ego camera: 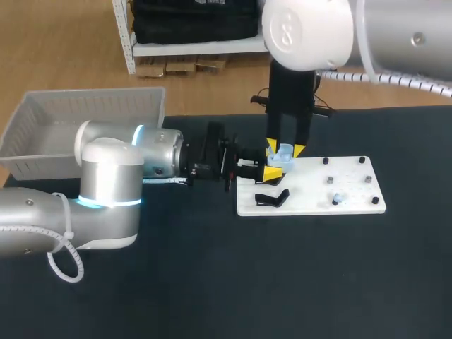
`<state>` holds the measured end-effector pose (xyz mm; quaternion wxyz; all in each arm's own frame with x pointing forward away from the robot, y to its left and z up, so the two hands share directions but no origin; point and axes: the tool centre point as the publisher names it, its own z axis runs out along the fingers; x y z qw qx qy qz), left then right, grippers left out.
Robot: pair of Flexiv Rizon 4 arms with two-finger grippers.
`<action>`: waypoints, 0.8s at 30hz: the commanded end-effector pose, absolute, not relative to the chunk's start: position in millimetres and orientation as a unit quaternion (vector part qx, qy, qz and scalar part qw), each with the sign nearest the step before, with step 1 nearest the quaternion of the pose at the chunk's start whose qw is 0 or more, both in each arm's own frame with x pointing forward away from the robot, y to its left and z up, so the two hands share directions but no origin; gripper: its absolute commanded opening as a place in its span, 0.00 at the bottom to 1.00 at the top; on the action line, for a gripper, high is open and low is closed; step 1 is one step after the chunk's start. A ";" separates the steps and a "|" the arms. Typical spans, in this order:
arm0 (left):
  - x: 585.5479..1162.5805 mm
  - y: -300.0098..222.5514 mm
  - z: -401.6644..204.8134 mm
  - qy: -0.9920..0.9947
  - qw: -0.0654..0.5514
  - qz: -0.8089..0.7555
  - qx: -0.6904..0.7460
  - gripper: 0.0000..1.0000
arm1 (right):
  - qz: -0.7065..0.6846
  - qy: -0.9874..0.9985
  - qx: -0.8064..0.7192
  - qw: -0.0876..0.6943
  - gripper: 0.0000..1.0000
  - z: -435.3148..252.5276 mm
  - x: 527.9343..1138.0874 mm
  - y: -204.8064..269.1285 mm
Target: Pick up each earbud case from the left stands, insert the matching earbuds, close the lid, and place the case in the box.
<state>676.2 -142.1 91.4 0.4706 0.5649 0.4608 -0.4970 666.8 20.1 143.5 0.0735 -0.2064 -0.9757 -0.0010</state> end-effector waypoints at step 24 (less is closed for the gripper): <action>666.9 -170.8 95.9 0.486 0.469 -0.488 0.553 0.00 | -0.100 -0.982 -0.158 -0.022 0.43 184.9 627.1 -76.1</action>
